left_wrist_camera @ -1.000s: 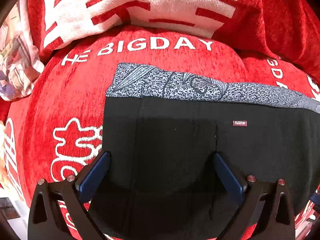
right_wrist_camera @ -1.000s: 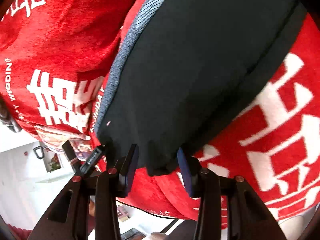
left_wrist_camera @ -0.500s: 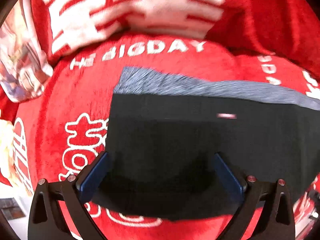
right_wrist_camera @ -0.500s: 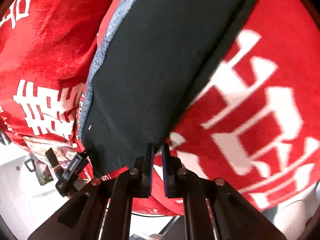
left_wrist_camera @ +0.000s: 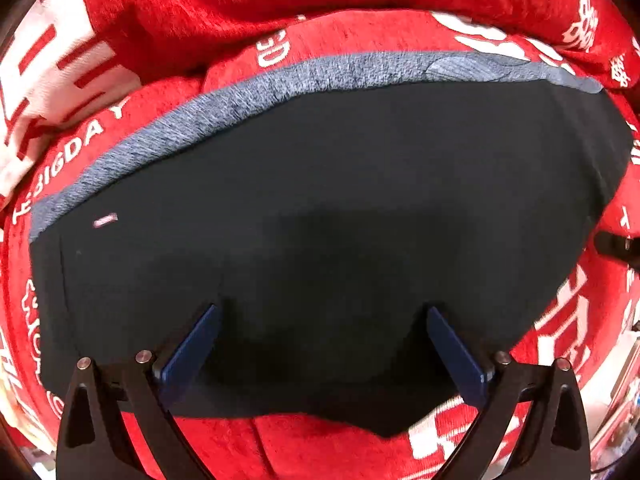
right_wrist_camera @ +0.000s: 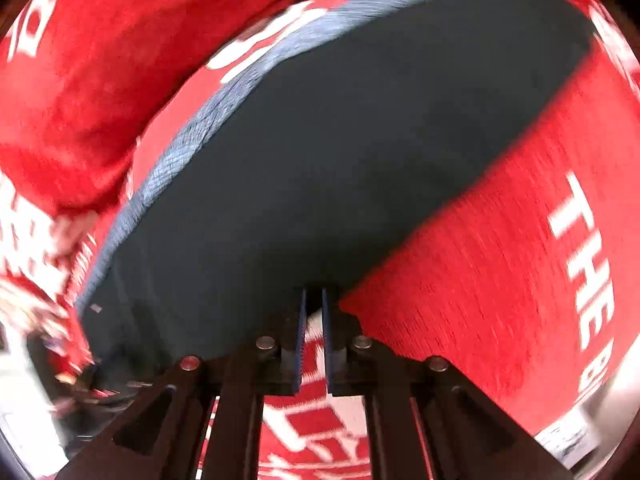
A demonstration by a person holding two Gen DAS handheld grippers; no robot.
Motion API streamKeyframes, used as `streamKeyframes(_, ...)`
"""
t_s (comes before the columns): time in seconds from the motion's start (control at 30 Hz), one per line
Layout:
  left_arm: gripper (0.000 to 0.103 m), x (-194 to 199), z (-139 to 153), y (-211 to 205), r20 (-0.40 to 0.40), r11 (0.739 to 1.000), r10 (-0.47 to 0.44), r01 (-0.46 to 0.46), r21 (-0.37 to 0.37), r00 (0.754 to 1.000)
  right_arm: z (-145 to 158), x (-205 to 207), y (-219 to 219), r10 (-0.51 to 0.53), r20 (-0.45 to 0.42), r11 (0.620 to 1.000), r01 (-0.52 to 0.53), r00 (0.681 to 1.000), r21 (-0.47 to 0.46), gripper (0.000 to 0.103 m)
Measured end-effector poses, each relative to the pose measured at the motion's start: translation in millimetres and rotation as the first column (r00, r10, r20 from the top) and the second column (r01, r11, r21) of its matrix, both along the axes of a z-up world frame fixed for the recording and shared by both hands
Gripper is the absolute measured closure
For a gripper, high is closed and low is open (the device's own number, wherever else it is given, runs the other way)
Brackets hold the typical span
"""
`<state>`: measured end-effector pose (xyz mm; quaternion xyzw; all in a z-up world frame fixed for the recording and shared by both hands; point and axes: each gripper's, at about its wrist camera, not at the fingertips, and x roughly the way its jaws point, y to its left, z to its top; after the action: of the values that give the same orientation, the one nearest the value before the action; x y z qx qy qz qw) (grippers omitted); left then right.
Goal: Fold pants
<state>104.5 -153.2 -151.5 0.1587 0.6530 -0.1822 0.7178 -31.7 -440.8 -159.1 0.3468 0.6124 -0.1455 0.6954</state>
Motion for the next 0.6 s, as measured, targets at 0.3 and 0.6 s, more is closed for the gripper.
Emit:
streamKeyframes(0.3, 0.0, -13.9, 45.3, 26.4, -0.002, 0.996, -0.022, 0.022, 0.086, 1.0, 25.2, -82.8, -11.1, -0.113, 0.006, 0.985, 0.111, 0.994, 0.135, 0.079)
streamKeyframes(0.6, 0.0, -42.4, 101.1, 27.6, -0.006, 0.991, -0.117, 0.117, 0.063, 0.993, 72.5, -116.5, 29.2, -0.164, 0.009, 0.971, 0.16, 0.986, 0.178, 0.048)
